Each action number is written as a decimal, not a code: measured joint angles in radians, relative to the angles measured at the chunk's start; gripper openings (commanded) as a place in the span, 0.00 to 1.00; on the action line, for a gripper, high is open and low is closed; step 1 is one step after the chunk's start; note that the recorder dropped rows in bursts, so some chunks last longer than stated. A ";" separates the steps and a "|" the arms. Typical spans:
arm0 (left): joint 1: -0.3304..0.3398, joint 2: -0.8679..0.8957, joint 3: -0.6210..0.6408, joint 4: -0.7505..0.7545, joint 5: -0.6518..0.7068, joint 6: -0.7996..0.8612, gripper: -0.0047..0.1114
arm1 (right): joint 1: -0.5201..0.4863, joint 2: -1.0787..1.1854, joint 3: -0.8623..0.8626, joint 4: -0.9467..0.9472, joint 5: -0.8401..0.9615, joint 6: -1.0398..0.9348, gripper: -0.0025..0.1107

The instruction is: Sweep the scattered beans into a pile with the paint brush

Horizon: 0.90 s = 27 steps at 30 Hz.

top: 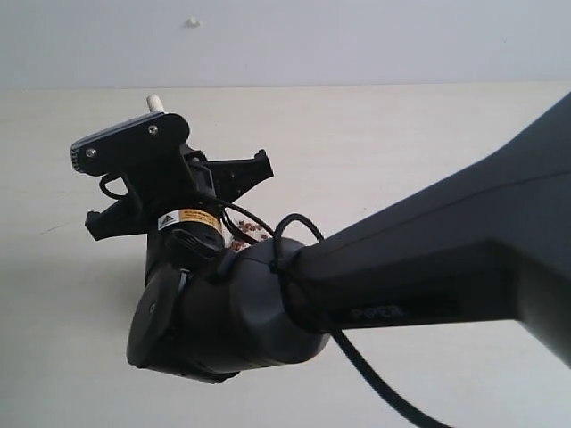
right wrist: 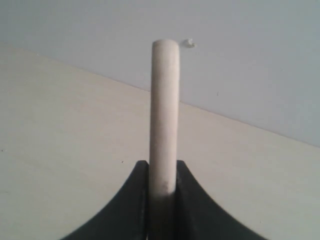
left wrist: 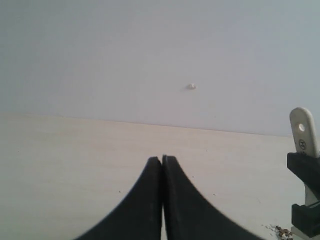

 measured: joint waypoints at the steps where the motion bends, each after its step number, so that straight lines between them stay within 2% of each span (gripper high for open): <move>1: 0.000 0.000 0.000 0.000 0.000 0.000 0.04 | 0.007 -0.011 0.000 0.003 0.000 -0.008 0.02; 7: 0.000 0.000 0.000 0.000 0.000 0.000 0.04 | 0.034 -0.179 0.044 0.038 0.033 -0.137 0.02; 11: 0.000 0.000 0.000 0.000 0.000 0.000 0.04 | 0.020 -0.396 0.248 -0.186 0.113 -0.092 0.02; 15: 0.000 0.000 0.000 0.000 0.000 0.000 0.04 | -0.061 -0.545 0.394 -0.601 0.296 0.257 0.02; 20: 0.000 0.000 0.000 0.000 0.000 0.000 0.04 | -0.158 -0.573 0.488 -1.206 0.327 0.822 0.02; 23: 0.000 0.000 0.000 0.000 0.000 0.000 0.04 | -0.212 -0.556 0.529 -1.469 0.251 1.097 0.02; 27: 0.000 0.000 0.000 0.000 0.000 0.000 0.04 | -0.308 -0.519 0.600 -1.598 -0.020 1.290 0.02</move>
